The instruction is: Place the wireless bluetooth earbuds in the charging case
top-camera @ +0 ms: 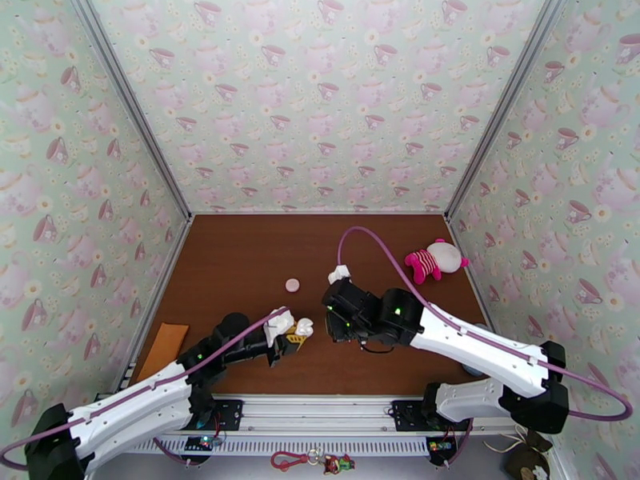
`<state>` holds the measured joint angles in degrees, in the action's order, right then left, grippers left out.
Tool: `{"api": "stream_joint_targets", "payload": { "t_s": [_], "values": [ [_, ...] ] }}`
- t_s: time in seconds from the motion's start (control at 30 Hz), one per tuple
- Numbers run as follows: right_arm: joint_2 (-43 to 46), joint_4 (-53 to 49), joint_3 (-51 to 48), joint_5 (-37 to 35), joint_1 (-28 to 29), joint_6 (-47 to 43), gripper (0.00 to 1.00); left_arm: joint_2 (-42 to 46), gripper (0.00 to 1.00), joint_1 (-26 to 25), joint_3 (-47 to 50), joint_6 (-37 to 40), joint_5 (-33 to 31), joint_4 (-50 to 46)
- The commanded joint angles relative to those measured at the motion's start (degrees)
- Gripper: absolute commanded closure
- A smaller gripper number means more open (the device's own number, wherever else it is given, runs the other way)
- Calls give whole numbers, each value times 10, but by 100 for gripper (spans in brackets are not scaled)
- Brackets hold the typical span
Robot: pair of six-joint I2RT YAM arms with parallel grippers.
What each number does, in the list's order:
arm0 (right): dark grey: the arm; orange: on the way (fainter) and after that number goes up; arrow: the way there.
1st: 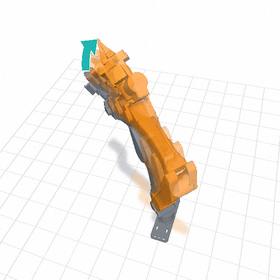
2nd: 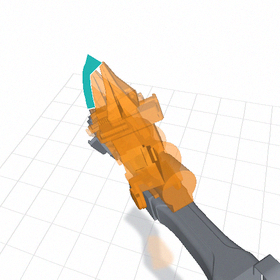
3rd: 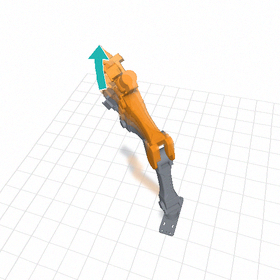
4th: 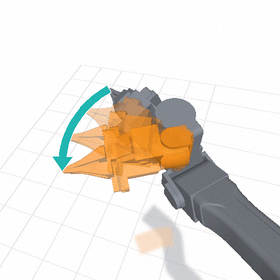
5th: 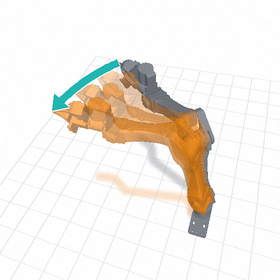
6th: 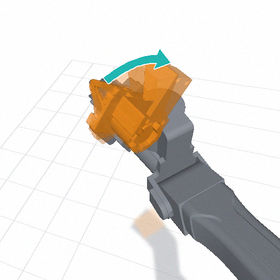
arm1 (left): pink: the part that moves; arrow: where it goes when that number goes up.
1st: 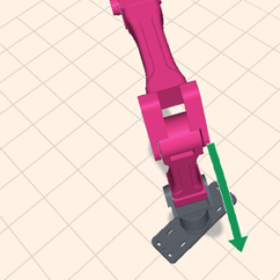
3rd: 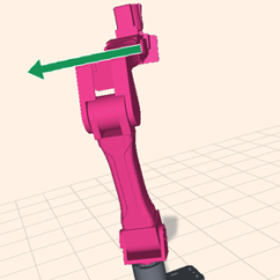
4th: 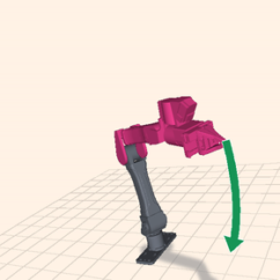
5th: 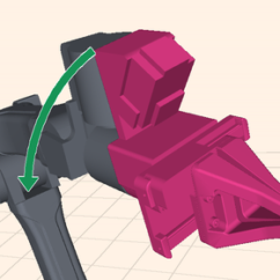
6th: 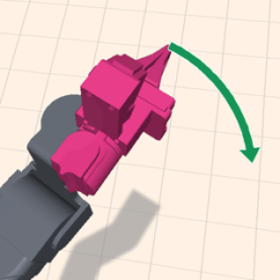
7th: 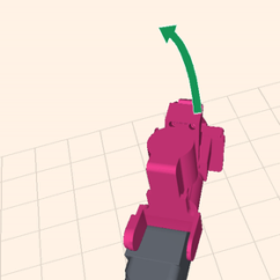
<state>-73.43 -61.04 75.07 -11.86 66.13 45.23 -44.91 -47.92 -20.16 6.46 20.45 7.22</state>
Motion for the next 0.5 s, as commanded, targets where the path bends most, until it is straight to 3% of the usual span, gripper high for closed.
{"api": "stream_joint_targets", "payload": {
  "t_s": [0.0, 0.47],
  "values": [
    [16, 34, 22, -36, 16, 12, 80, -3, 100, 4, -17, -34, 31, 36],
    [17, 128, -1, -76, 62, 18, 81, 3, 100, 11, 10, -67, 47, 94]
  ]
}}
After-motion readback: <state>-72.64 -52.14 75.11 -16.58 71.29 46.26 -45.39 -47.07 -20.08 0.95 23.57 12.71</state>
